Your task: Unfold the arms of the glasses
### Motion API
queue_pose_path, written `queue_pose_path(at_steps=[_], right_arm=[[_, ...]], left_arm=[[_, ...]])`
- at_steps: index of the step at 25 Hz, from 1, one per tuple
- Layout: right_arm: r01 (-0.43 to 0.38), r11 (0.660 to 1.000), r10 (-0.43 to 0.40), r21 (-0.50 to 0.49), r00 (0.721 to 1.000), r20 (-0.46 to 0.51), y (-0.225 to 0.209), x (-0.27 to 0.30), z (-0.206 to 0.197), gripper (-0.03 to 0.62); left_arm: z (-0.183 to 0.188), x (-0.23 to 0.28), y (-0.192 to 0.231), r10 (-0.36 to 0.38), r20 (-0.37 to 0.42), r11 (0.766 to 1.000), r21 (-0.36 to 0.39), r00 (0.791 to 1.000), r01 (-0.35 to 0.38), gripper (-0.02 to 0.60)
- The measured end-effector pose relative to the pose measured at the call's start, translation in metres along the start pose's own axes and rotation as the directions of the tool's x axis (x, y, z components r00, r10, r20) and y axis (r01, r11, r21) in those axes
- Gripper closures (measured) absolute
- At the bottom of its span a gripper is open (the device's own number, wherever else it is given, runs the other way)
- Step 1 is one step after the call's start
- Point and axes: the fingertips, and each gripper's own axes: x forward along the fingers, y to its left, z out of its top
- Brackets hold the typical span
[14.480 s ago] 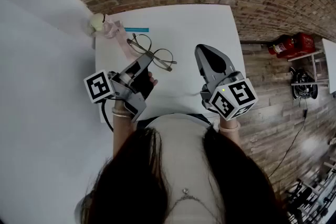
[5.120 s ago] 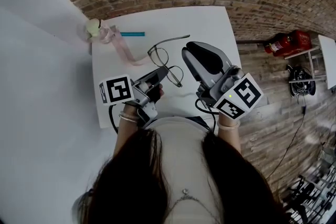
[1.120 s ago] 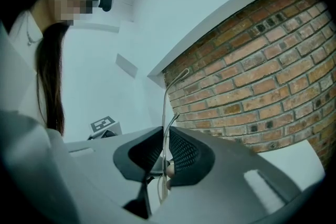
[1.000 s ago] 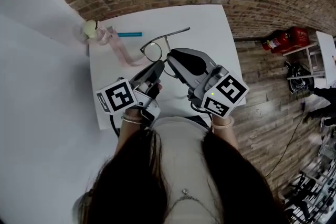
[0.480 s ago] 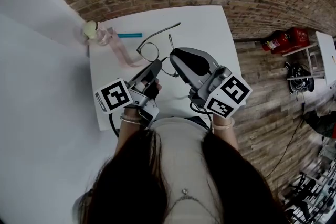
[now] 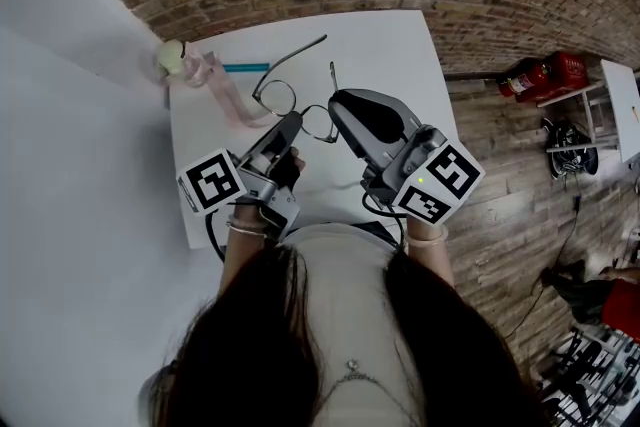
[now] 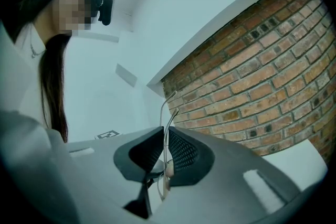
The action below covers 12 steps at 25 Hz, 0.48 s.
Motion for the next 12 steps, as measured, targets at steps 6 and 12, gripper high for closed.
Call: queue_pose_path(at_steps=[6, 12], right_arm=[[-0.001, 1.0, 0.001, 0.008, 1.0, 0.014, -0.001, -0.002, 0.003, 0.562], [0.001, 1.0, -0.001, 0.01, 1.0, 0.019, -0.002, -0.002, 0.003, 0.563]], left_arm=[[0.008, -0.003, 0.0, -0.006, 0.023, 1.0, 0.0, 1.0, 0.006, 0.561], [0.012, -0.005, 0.003, -0.005, 0.037, 1.0, -0.006, 0.999, 0.005, 0.561]])
